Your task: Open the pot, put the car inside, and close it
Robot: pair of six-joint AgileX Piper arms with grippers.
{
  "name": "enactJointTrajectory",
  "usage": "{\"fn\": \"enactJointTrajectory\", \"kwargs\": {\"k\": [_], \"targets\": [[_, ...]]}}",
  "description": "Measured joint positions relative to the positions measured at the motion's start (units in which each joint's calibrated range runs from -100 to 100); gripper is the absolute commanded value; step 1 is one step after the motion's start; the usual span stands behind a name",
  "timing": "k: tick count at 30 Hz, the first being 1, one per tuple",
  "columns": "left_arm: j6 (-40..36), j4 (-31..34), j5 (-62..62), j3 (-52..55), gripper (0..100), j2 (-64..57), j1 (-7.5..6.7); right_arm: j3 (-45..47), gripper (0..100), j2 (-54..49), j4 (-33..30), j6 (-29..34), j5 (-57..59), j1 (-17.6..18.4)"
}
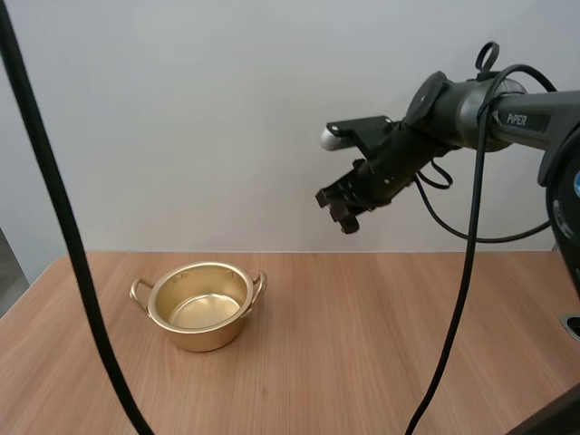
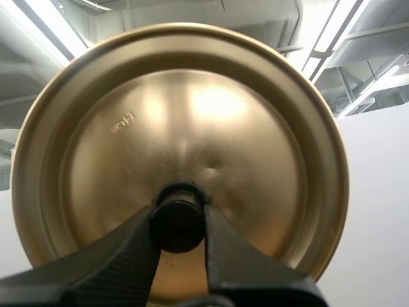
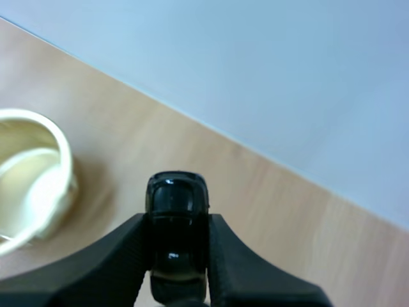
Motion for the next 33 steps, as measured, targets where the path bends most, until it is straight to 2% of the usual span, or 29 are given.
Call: {"fn": "enactJointTrajectory", "kwargs": {"k": [5, 11, 17, 24, 27, 33], "targets": [[2.01, 0.0, -3.46, -0.15, 0, 0.0, 0.0, -3.44, 0, -0.4, -0.69, 0.0, -1.05, 5.49], [2.09, 0.0, -2.07, -1.64, 0, -0.26, 0.0, -3.44, 0, 3.41, -6.01, 0.0, -5.91, 12.16], [1.04, -1.32, -0.22, -2.22, 0, -0.27, 0.0, -3.44, 0, 9.59, -6.31, 0.0, -12.62, 18.65], [1.04, -2.03, 0.35, -2.22, 0, -0.27, 0.0, -3.44, 0, 12.99, -5.16, 0.0, -16.43, 19.7], [1.15, -2.2, 3.93, -2.22, 0, -0.27, 0.0, -3.44, 0, 19.8, -8.27, -0.52, -17.48, 21.97], [1.31, -2.2, 3.93, -2.22, 0, -0.27, 0.0, -3.72, 0, 24.64, -10.45, -0.52, -22.54, 24.01]]}}
